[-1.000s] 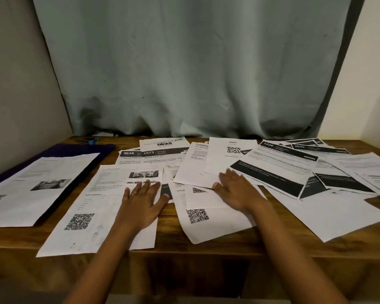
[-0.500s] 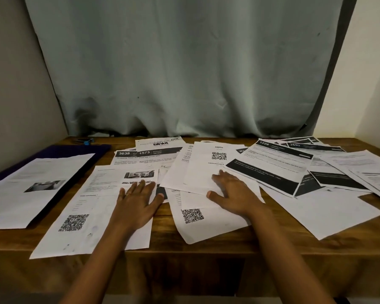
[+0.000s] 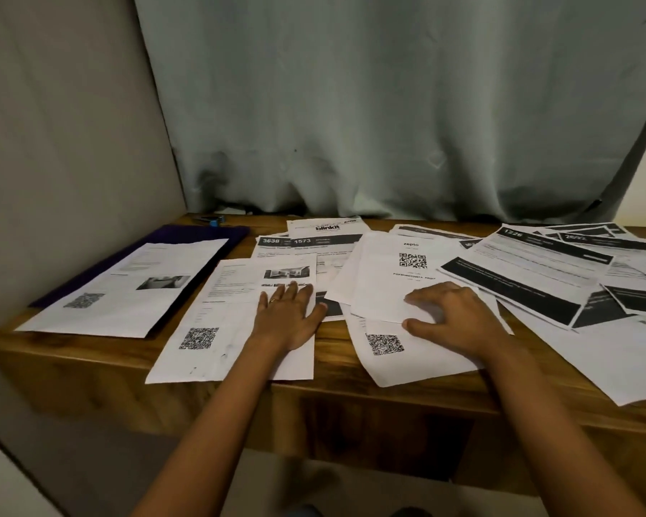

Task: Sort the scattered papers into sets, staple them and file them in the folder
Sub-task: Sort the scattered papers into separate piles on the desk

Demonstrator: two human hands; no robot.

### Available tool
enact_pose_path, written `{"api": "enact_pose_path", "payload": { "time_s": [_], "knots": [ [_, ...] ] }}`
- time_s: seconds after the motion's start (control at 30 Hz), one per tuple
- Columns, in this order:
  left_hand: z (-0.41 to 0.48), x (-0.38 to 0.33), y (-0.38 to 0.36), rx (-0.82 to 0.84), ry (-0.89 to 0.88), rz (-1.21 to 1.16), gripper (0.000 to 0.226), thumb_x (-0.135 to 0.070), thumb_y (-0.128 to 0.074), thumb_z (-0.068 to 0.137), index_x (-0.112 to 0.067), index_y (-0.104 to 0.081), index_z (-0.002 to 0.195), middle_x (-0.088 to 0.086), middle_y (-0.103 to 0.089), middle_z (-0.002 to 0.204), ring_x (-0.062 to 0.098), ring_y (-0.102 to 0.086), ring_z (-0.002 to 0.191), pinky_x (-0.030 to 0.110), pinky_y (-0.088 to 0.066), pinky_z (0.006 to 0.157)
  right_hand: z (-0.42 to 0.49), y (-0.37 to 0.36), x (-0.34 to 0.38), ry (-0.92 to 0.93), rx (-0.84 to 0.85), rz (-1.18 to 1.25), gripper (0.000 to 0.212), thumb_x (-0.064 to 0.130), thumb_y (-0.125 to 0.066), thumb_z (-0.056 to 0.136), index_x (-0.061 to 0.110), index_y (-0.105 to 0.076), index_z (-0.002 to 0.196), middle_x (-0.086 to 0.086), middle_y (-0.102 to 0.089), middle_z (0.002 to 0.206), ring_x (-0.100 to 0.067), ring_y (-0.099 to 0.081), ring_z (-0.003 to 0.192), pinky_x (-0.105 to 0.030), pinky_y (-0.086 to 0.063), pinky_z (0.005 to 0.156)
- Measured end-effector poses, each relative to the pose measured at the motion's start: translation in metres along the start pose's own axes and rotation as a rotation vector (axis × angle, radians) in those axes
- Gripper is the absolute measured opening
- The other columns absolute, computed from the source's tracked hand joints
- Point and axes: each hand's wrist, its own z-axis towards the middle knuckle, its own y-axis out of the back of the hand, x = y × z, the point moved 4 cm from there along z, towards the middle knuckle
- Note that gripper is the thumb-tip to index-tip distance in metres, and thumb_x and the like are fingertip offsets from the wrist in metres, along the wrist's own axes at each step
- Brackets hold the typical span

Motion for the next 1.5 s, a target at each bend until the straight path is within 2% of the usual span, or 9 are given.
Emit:
{"api": "enact_pose_path", "payload": {
  "time_s": [0.1,0.3,0.57,0.73,0.83,0.9,1.17,1.33,1.5],
  "knots": [
    [-0.001,0.004,0.003,0.006,0.004,-0.017,0.064,-0.059,-0.018,0.098,-0.027,-0.015,0.153,0.004,-0.01,0.161,0.024,-0.006,0.149,0.048,0.001,0.118,-0.002,-0.007,-0.002,-0.01,0.079,-0.062,0.063,0.06,-0.053,0.087,0.026,-0.048,0.14,0.003,-0.039,0.149,-0.018,-0.041,0.135,-0.035,-0.032,0.109],
    [-0.011,-0.006,0.006,-0.051,-0.059,-0.145,0.065,-0.058,-0.021,0.098,-0.025,-0.017,0.153,0.006,-0.013,0.161,0.022,-0.008,0.148,0.046,0.003,0.118,-0.002,-0.005,0.003,0.066,-0.031,-0.216,0.033,0.046,-0.045,0.096,0.031,-0.065,0.119,0.01,-0.069,0.114,-0.014,-0.064,0.1,-0.03,-0.05,0.081],
    [-0.018,-0.042,0.005,-0.048,-0.28,-0.274,0.07,-0.065,-0.023,0.093,-0.029,-0.017,0.153,-0.001,-0.006,0.161,0.017,-0.002,0.149,0.039,0.009,0.116,-0.02,-0.003,0.021,0.189,-0.013,0.015,0.029,0.046,-0.052,0.092,0.031,-0.073,0.104,0.017,-0.072,0.098,0.0,-0.063,0.083,-0.02,-0.051,0.072],
    [-0.023,-0.065,-0.006,0.033,-0.37,-0.172,0.079,-0.071,-0.015,0.082,-0.036,-0.013,0.153,-0.006,-0.001,0.161,0.014,0.008,0.148,0.042,0.014,0.117,-0.032,0.0,0.014,0.081,0.028,0.414,0.022,0.034,-0.062,0.091,0.024,-0.073,0.107,0.013,-0.069,0.109,0.006,-0.059,0.1,-0.009,-0.046,0.086],
    [-0.024,-0.067,-0.018,0.089,-0.373,-0.068,0.098,-0.087,-0.003,0.069,-0.037,-0.011,0.153,-0.003,-0.001,0.161,0.015,0.01,0.148,0.046,0.016,0.116,-0.034,0.012,-0.006,-0.013,-0.008,0.092,0.037,0.039,-0.051,0.096,0.021,-0.06,0.128,0.005,-0.051,0.14,-0.004,-0.041,0.132,-0.026,-0.034,0.107],
    [-0.024,-0.066,-0.021,0.084,-0.372,-0.025,0.11,-0.092,0.004,0.059,-0.037,-0.01,0.153,-0.003,-0.002,0.162,0.015,0.008,0.148,0.046,0.016,0.116,-0.036,0.013,-0.022,-0.067,0.051,-0.018,0.043,0.037,-0.042,0.1,0.015,-0.051,0.136,-0.001,-0.041,0.149,-0.009,-0.028,0.141,-0.025,-0.025,0.108],
    [-0.023,-0.063,-0.021,0.043,-0.376,0.008,0.121,-0.094,0.016,0.051,-0.036,-0.014,0.152,-0.002,-0.007,0.161,0.015,0.002,0.149,0.044,0.02,0.112,-0.037,-0.004,-0.06,-0.235,0.165,0.054,0.058,0.05,-0.022,0.101,0.025,-0.017,0.153,0.004,-0.013,0.16,-0.009,-0.012,0.146,-0.037,-0.007,0.121],
    [-0.024,-0.066,-0.02,0.045,-0.383,0.027,0.119,-0.094,0.015,0.053,-0.034,-0.014,0.152,-0.002,-0.005,0.162,0.015,0.002,0.149,0.047,0.021,0.113,-0.032,-0.004,-0.071,-0.269,0.214,0.054,0.059,0.046,-0.025,0.102,0.02,-0.014,0.154,0.001,-0.008,0.16,-0.014,-0.01,0.147,-0.032,-0.009,0.12],
    [-0.026,-0.067,-0.02,0.035,-0.349,0.047,0.098,-0.081,0.001,0.069,-0.033,-0.015,0.152,-0.001,-0.007,0.162,0.015,0.001,0.149,0.046,0.023,0.112,-0.037,0.006,-0.078,-0.281,0.174,0.057,0.056,0.047,-0.028,0.101,0.022,-0.026,0.151,0.002,-0.021,0.158,-0.017,-0.022,0.144,-0.033,-0.018,0.118]
  ]
}}
